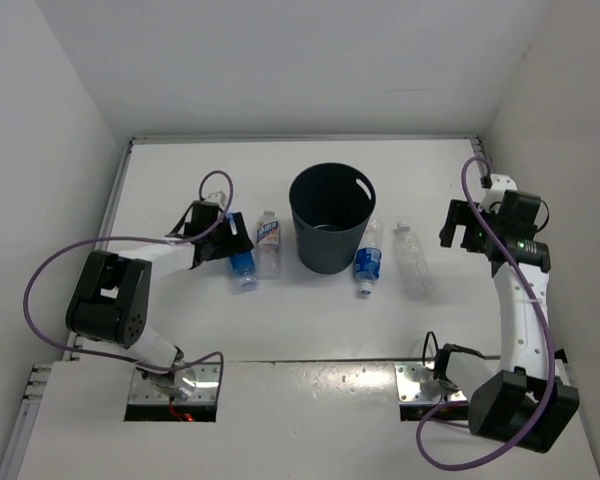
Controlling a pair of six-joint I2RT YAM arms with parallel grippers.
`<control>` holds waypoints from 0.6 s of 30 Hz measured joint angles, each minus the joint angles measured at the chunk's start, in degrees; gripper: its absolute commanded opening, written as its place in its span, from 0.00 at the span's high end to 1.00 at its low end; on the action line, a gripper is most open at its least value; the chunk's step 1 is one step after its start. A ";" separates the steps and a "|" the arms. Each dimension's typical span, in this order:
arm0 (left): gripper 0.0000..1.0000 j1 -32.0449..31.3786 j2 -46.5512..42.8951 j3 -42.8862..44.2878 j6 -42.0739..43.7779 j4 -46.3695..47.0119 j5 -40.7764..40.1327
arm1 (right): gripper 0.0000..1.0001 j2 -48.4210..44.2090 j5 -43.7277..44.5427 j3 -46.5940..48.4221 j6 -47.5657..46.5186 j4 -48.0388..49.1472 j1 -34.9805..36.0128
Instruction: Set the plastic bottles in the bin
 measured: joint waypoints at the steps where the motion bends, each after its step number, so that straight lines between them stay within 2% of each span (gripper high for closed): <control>1: 0.26 0.00 0.35 1.09 -0.13 -0.87 -0.31 | 0.00 0.00 -0.22 0.00 -0.13 -0.39 -0.02; 4: 0.36 0.00 1.22 5.84 -0.28 -5.11 -2.64 | 0.00 0.00 -1.16 0.00 -0.87 -1.84 -0.15; 11: 0.39 0.37 1.27 21.86 -1.75 -10.34 -8.11 | 0.00 0.00 -1.68 -0.04 -1.53 -3.41 -1.07; 18: 0.41 -0.31 -4.94 35.10 -3.67 -10.45 -14.84 | 0.00 -0.04 -3.43 -0.55 -1.81 -3.93 -1.38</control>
